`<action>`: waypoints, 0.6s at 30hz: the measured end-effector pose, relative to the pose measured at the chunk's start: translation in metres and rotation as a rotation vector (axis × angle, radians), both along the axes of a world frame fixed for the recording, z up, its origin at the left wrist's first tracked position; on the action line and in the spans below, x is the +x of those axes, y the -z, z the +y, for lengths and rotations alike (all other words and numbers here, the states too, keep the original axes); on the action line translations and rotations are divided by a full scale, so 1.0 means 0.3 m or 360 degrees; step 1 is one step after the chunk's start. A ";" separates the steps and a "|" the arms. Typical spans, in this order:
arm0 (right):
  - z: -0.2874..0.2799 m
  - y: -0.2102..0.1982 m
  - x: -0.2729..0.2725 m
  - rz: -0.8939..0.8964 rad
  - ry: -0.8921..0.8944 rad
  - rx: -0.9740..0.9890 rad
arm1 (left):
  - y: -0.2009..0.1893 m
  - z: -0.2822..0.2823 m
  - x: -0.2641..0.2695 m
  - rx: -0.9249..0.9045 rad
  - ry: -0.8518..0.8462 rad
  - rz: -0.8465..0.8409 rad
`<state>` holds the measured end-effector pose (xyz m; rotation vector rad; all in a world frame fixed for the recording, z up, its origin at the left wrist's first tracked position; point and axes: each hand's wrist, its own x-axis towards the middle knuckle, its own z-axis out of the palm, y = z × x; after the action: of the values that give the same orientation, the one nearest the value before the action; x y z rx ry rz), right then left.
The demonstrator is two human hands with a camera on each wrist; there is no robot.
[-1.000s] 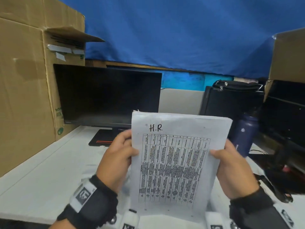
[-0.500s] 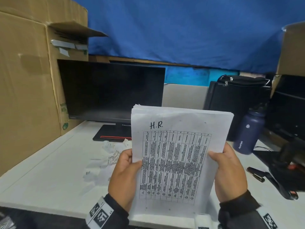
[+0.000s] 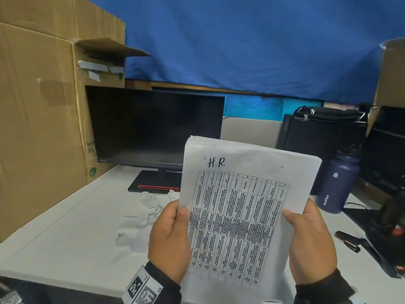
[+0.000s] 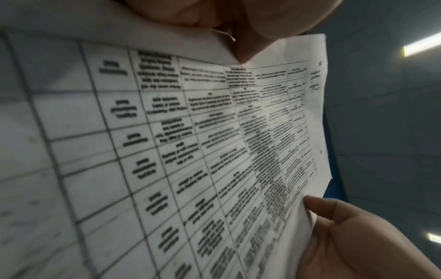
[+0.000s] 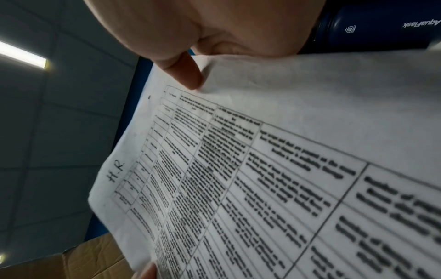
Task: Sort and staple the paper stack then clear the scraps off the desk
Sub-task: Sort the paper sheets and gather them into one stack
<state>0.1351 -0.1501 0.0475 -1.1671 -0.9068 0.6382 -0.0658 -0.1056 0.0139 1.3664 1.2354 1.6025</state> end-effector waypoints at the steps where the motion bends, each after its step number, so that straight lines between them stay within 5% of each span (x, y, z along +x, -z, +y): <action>1: 0.002 0.001 0.000 0.0018 -0.0011 -0.0014 | -0.016 0.002 -0.007 0.0033 -0.0018 0.0050; 4: 0.006 0.007 0.014 -0.0145 0.0122 -0.0132 | -0.046 0.012 -0.039 0.0065 -0.0037 0.0232; 7: 0.004 -0.004 0.020 -0.1003 0.0677 -0.0555 | -0.056 0.003 -0.065 0.0154 -0.0001 0.0578; 10: -0.018 -0.034 -0.008 -0.1620 0.0680 -0.0598 | -0.035 -0.028 -0.058 0.0277 0.0070 0.1064; 14: -0.026 -0.014 0.007 -0.1320 0.0028 -0.0300 | 0.014 -0.043 -0.051 0.0230 0.0147 0.1374; 18: -0.037 0.015 0.008 -0.1116 -0.0040 -0.0141 | 0.015 -0.034 -0.056 0.0194 0.0245 0.1378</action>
<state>0.1376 -0.1613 0.0430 -1.4934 -1.4922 0.2796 -0.0826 -0.1158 0.0094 2.2970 1.4487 0.9874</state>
